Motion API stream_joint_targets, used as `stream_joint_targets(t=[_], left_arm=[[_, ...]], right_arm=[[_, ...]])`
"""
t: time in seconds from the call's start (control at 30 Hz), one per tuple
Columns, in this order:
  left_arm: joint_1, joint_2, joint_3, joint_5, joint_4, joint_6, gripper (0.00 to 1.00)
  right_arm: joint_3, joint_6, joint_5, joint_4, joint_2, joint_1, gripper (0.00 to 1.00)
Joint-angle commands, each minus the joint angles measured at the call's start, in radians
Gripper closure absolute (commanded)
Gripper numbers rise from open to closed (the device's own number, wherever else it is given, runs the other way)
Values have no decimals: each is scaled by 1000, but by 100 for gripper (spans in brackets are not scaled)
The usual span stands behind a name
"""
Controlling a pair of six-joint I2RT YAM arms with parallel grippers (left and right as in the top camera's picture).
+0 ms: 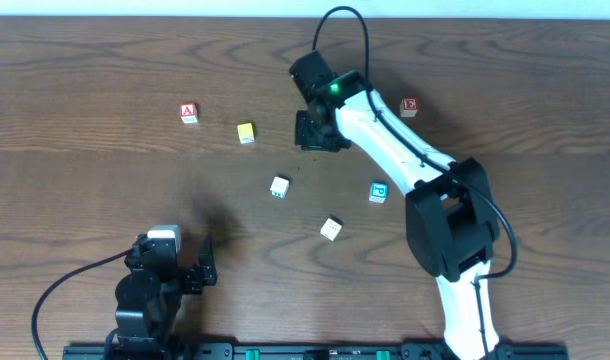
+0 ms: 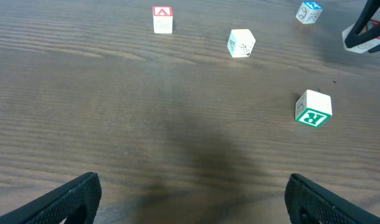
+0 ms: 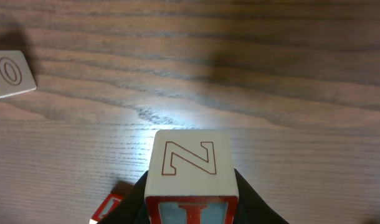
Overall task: Spell out Ai2
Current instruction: 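Carry the red I block left and set it down mid-table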
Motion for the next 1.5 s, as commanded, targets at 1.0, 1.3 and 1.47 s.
stream_joint_targets(t=[1.0, 1.3, 1.47], left_arm=[[4, -6, -10, -7, 4, 10, 5], [4, -6, -10, -7, 4, 10, 5], [4, -6, -10, -7, 4, 10, 5]], right_arm=[[19, 71, 71, -60, 106, 40, 60], [28, 54, 71, -38, 104, 36, 32], [193, -12, 83, -65, 102, -7, 29]])
